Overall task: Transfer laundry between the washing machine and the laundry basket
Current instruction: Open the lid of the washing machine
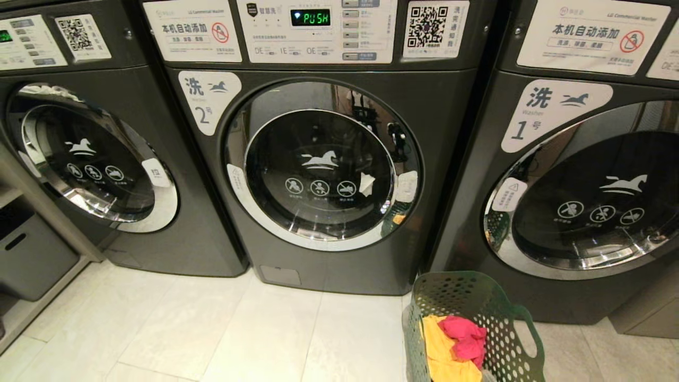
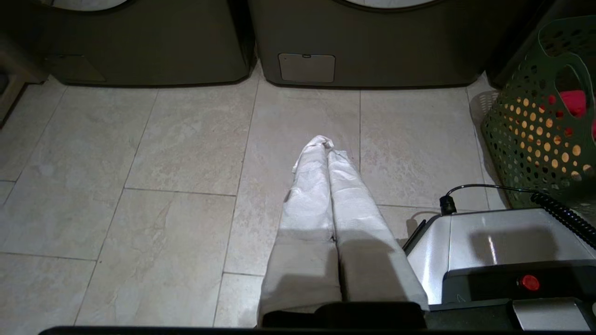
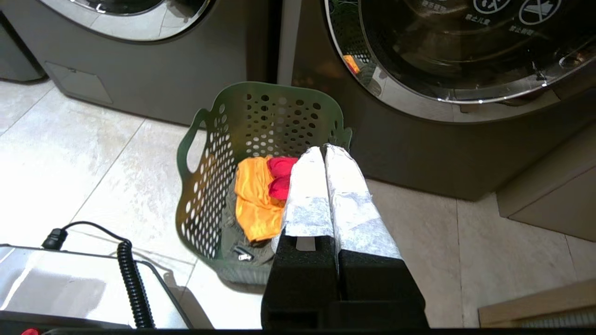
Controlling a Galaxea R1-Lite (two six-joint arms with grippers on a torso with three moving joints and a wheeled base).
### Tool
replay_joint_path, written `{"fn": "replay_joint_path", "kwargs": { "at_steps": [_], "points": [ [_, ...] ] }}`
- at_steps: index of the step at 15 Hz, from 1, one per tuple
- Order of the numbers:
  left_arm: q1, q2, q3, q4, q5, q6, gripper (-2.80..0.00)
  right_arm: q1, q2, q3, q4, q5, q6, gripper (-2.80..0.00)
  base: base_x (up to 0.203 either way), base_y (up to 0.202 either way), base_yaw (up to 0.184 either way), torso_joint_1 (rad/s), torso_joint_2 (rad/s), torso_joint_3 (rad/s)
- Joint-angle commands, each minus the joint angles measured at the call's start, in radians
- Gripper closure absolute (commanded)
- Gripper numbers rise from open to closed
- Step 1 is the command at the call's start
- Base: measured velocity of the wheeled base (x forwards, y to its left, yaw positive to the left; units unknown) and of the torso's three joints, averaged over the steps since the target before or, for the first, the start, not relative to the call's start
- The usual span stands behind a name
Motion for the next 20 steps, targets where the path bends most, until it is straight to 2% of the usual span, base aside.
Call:
{"fn": "replay_joint_path", "kwargs": {
  "at_steps": [1,5,20],
  "points": [
    [0.0,0.0,0.0,0.002,0.0,0.001,0.0,0.0,0.001,0.0,0.001,0.0,-0.002,0.0,-0.194,0.0,-0.001,-0.004,0.0,0.015],
    [0.0,0.001,0.001,0.002,-0.003,-0.001,0.0,0.0,0.001,0.0,0.001,0.0,0.0,0.0,-0.167,0.0,-0.001,0.0,0.0,0.005],
    [0.0,0.002,0.005,-0.013,-0.01,0.025,0.0,0.0,0.001,0.0,0.001,0.0,-0.002,0.0,0.0,-0.004,0.0,0.0,0.0,0.0]
  ]
}}
